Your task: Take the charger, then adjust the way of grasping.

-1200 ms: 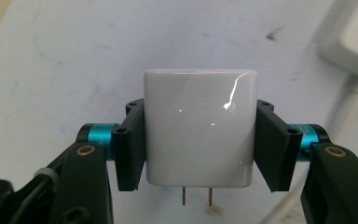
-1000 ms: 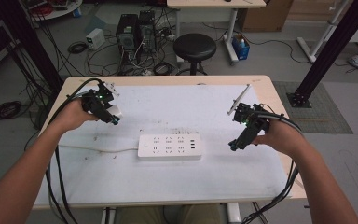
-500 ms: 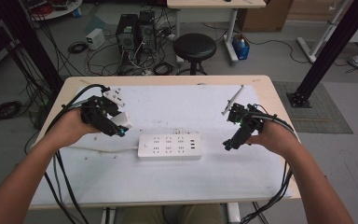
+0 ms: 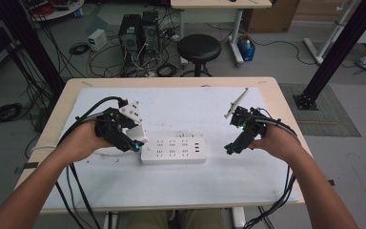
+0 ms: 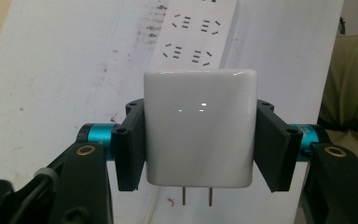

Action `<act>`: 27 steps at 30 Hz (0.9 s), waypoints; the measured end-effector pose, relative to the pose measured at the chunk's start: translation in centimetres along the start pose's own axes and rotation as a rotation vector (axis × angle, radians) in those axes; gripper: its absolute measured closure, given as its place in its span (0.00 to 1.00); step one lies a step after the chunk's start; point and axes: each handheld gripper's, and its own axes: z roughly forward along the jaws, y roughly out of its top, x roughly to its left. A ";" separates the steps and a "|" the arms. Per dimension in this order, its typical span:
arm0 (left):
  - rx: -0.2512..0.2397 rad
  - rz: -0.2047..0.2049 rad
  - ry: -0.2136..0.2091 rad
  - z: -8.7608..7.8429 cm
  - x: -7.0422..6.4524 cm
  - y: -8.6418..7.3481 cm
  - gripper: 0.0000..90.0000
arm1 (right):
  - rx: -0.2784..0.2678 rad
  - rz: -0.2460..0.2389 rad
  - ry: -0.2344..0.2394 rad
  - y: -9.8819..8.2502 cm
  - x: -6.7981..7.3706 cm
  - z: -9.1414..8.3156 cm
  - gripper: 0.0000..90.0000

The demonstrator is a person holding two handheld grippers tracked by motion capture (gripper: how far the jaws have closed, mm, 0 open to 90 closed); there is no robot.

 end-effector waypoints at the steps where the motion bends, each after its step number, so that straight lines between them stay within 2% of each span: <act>1: 0.000 0.000 0.000 0.0 0.0 0.0 0.47 | 0.000 0.000 0.000 0.0 0.0 0.0 0.02; 2: -0.004 -0.003 -0.005 0.1 -0.1 0.1 0.47 | -0.001 0.001 0.003 -0.1 0.0 0.0 0.02; 4: 0.004 0.017 -0.013 0.2 0.0 0.3 0.47 | -0.011 0.010 0.006 -0.4 -0.1 -0.1 0.02; 9: -0.011 0.020 -0.027 0.6 0.1 0.7 0.47 | -0.040 0.048 0.012 -0.9 -0.3 -0.1 0.02; 11: -0.013 0.027 -0.031 0.9 0.0 0.9 0.47 | -0.041 0.057 0.013 -0.9 -0.2 -0.1 0.02; 13: -0.018 0.034 -0.035 1.1 -0.1 1.0 0.47 | -0.064 0.054 0.007 -1.0 -0.1 0.0 0.02; 16: -0.022 0.049 -0.033 1.3 -0.2 1.3 0.47 | -0.079 0.090 0.014 -1.2 0.0 -0.1 0.02; 22: -0.081 0.060 -0.037 1.8 -0.8 1.9 0.47 | -0.148 0.167 0.063 -1.7 0.2 0.1 0.02; 23: -0.073 0.083 -0.037 1.8 -0.8 2.0 0.47 | -0.161 0.178 0.071 -1.8 0.2 0.2 0.02; 24: -0.097 0.073 -0.039 2.1 -1.0 2.1 0.47 | -0.173 0.200 0.077 -1.8 0.3 0.3 0.02; 25: -0.094 0.086 -0.042 2.1 -1.0 2.2 0.47 | -0.187 0.217 0.087 -1.9 0.3 0.4 0.02; 26: -0.106 0.085 -0.043 2.3 -1.2 2.2 0.47 | -0.225 0.253 0.124 -2.0 0.2 0.7 0.02; 27: -0.111 0.094 -0.046 2.7 -1.4 2.4 0.47 | -0.244 0.266 0.145 -2.1 0.3 0.9 0.02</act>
